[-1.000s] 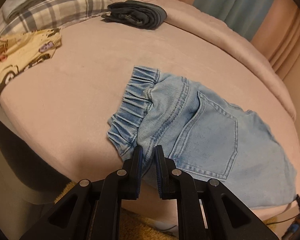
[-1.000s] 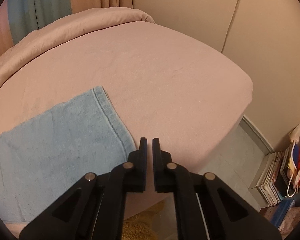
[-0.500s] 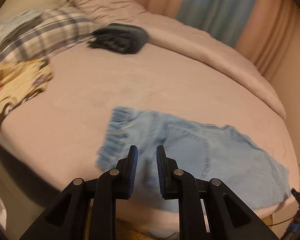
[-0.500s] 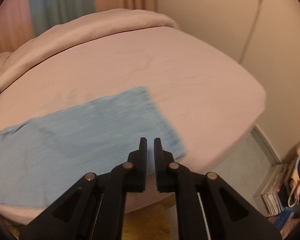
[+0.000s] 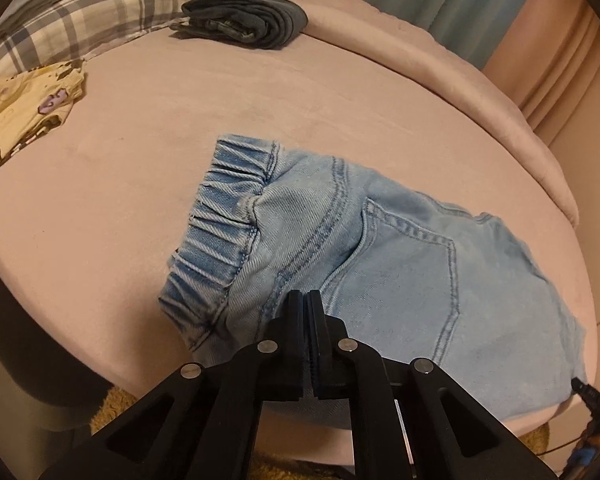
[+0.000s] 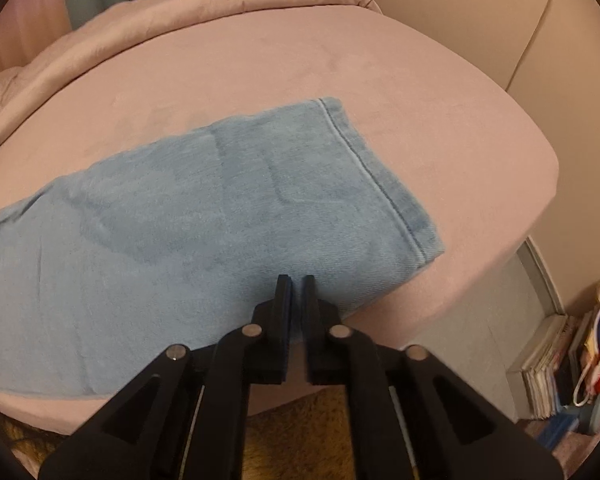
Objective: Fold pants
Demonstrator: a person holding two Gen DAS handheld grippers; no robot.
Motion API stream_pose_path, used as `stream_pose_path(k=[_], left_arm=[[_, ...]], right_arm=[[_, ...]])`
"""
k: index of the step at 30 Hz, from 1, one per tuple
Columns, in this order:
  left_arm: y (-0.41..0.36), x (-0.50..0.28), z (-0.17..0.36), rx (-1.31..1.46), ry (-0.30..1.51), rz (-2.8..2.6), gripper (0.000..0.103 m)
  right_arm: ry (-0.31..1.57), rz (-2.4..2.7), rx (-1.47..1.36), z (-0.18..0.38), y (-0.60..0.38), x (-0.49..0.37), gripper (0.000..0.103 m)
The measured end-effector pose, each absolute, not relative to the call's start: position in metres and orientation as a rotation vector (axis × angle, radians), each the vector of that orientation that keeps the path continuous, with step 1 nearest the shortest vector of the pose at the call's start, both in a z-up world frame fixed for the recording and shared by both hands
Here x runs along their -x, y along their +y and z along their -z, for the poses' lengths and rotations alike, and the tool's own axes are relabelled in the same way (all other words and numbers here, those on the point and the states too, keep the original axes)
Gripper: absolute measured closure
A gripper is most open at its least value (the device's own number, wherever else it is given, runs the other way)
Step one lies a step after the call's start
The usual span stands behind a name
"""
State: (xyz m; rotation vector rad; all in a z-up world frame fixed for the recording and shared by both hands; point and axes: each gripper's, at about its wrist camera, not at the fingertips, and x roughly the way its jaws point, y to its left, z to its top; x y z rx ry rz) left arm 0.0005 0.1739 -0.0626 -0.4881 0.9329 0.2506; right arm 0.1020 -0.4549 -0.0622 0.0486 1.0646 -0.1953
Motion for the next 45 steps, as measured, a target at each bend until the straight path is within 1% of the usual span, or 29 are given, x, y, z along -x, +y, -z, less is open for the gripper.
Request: stream_pose_path(k=[2, 3, 5, 6, 7, 11, 13, 15, 16, 18, 19, 20, 22, 23, 26, 27, 29, 30, 31, 32, 33, 34, 36, 38, 41, 45], left_arm=[[0.172, 0.001, 0.054, 0.487, 0.925, -0.219, 0.095], [0.171, 0.002, 0.05, 0.488, 0.915, -0.205, 0.095], [0.173, 0.0, 0.041, 0.477, 0.885, -0.188, 0.095], [0.175, -0.002, 0.037, 0.472, 0.873, -0.184, 0.095], [0.177, -0.005, 0.034, 0.466, 0.866, -0.192, 0.095], [0.188, -0.026, 0.033, 0.437, 0.87, -0.19, 0.095], [0.196, -0.037, 0.037, 0.444, 0.882, -0.167, 0.095], [0.205, -0.037, 0.042, 0.471, 0.883, -0.133, 0.094], [0.21, -0.035, 0.045, 0.509, 0.886, -0.117, 0.092], [0.218, -0.029, 0.05, 0.571, 0.894, -0.099, 0.09], [0.221, -0.026, 0.053, 0.591, 0.9, -0.097, 0.085], [0.222, -0.024, 0.054, 0.589, 0.904, -0.101, 0.085], [0.215, -0.019, 0.055, 0.548, 0.914, -0.107, 0.085], [0.211, -0.016, 0.057, 0.526, 0.92, -0.115, 0.085], [0.204, -0.011, 0.061, 0.511, 0.912, -0.137, 0.085], [0.201, -0.01, 0.061, 0.502, 0.906, -0.146, 0.085], [0.197, -0.006, 0.061, 0.495, 0.898, -0.168, 0.085], [0.196, -0.006, 0.06, 0.49, 0.896, -0.176, 0.085], [0.194, -0.005, 0.06, 0.485, 0.895, -0.182, 0.085], [0.194, -0.004, 0.06, 0.482, 0.896, -0.188, 0.085], [0.194, -0.003, 0.06, 0.475, 0.901, -0.196, 0.086], [0.193, -0.002, 0.06, 0.465, 0.905, -0.208, 0.09], [0.195, 0.001, 0.061, 0.467, 0.91, -0.23, 0.094], [0.199, 0.007, 0.065, 0.498, 0.902, -0.229, 0.096], [0.201, 0.01, 0.066, 0.528, 0.901, -0.234, 0.096], [0.191, 0.01, 0.065, 0.457, 0.904, -0.263, 0.096]], right_arm=[[1.05, 0.11, -0.068, 0.049, -0.434, -0.109, 0.091], [1.037, 0.048, -0.082, 0.042, -0.421, -0.112, 0.089], [1.021, -0.114, -0.092, 0.029, -0.382, -0.122, 0.074], [1.017, -0.192, -0.089, 0.025, -0.361, -0.128, 0.062], [1.015, -0.281, -0.084, 0.021, -0.334, -0.135, 0.06], [1.051, -0.57, -0.026, 0.019, -0.228, -0.162, 0.06], [1.101, -0.637, 0.034, 0.027, -0.178, -0.181, 0.057], [1.17, -0.701, 0.101, 0.041, -0.131, -0.201, 0.056], [1.199, -0.722, 0.122, 0.048, -0.116, -0.207, 0.055], [1.242, -0.7, 0.171, 0.061, -0.093, -0.222, 0.055], [1.253, -0.675, 0.204, 0.069, -0.086, -0.227, 0.055], [1.257, -0.663, 0.227, 0.074, -0.08, -0.23, 0.055], [1.288, -0.658, 0.236, 0.085, -0.074, -0.239, 0.05], [1.303, -0.672, 0.227, 0.09, -0.075, -0.241, 0.05], [1.27, -0.715, 0.191, 0.093, -0.08, -0.239, 0.048], [1.254, -0.729, 0.185, 0.093, -0.082, -0.235, 0.048], [1.241, -0.738, 0.182, 0.092, -0.092, -0.233, 0.056], [1.239, -0.74, 0.18, 0.092, -0.092, -0.23, 0.065], [1.23, -0.738, 0.184, 0.088, -0.096, -0.232, 0.072], [1.221, -0.735, 0.191, 0.085, -0.095, -0.231, 0.074], [1.205, -0.729, 0.196, 0.082, -0.096, -0.227, 0.078], [1.191, -0.72, 0.193, 0.078, -0.102, -0.227, 0.088], [1.142, -0.686, 0.184, 0.068, -0.1, -0.227, 0.09], [1.088, -0.672, 0.149, 0.056, -0.102, -0.225, 0.092], [1.057, -0.644, 0.134, 0.052, -0.106, -0.224, 0.094], [1.032, -0.579, 0.185, 0.062, -0.096, -0.227, 0.095]])
